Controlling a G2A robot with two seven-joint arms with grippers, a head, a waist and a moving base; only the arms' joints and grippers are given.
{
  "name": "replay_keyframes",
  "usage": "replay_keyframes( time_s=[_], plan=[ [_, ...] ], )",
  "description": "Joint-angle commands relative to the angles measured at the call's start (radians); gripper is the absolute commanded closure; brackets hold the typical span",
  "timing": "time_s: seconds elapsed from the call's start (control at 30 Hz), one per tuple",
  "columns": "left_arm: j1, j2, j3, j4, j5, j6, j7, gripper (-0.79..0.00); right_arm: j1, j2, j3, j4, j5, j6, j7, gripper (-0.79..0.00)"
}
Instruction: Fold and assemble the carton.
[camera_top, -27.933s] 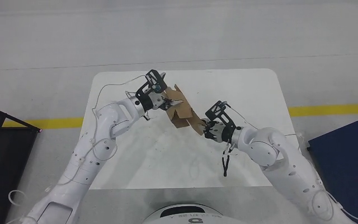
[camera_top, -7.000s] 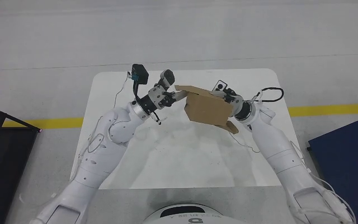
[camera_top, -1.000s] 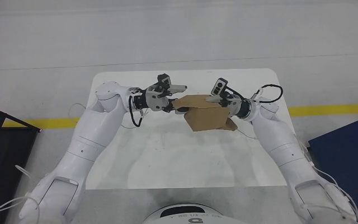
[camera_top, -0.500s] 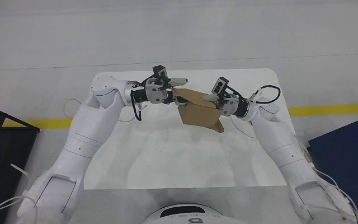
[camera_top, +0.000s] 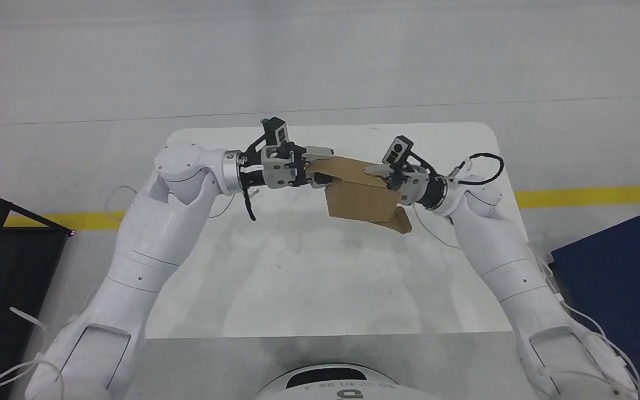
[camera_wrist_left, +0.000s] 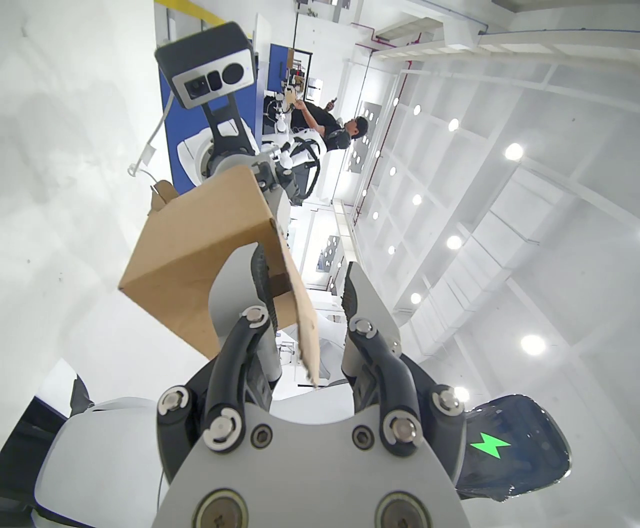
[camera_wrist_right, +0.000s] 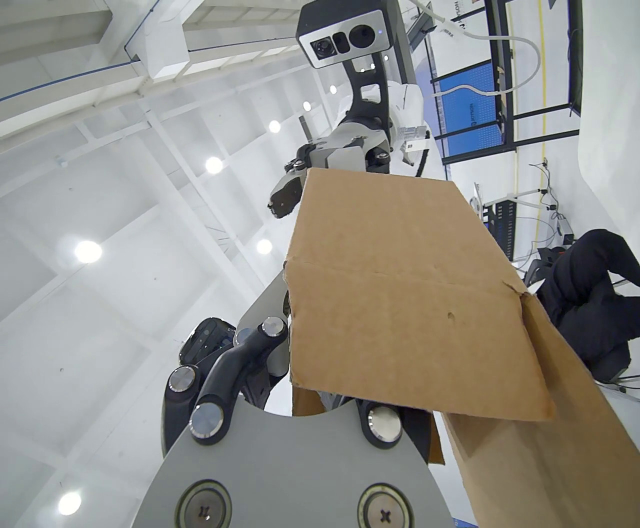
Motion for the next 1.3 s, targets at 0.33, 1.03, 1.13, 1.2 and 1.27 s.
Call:
replay_keyframes(
  time_s=[0.33, 1.03, 1.13, 1.2, 1.27],
  plan=[
    [0.05, 0.019, -0.028, -0.045, 0.061, -0.018, -0.003, -0.366, 0.001, -0.002, 0.012, 0.011, 0.027, 0.006, -0.016, 0.0],
    [0.065, 0.037, -0.002, -0.08, 0.181, -0.008, -0.038, -0.52, 0.0, -0.005, 0.015, 0.008, 0.036, 0.009, -0.035, 0.0],
    [0.059, 0.036, 0.015, -0.089, 0.187, -0.004, -0.038, -0.554, 0.001, -0.007, 0.013, 0.011, 0.039, 0.011, -0.038, 0.0],
    [0.053, 0.035, 0.023, -0.094, 0.187, -0.002, -0.035, -0.557, 0.003, -0.008, 0.015, 0.016, 0.048, 0.014, -0.038, 0.0],
    [0.047, 0.033, 0.028, -0.097, 0.183, 0.0, -0.031, -0.56, 0.006, -0.008, 0.017, 0.021, 0.053, 0.014, -0.036, 0.0]
  ],
)
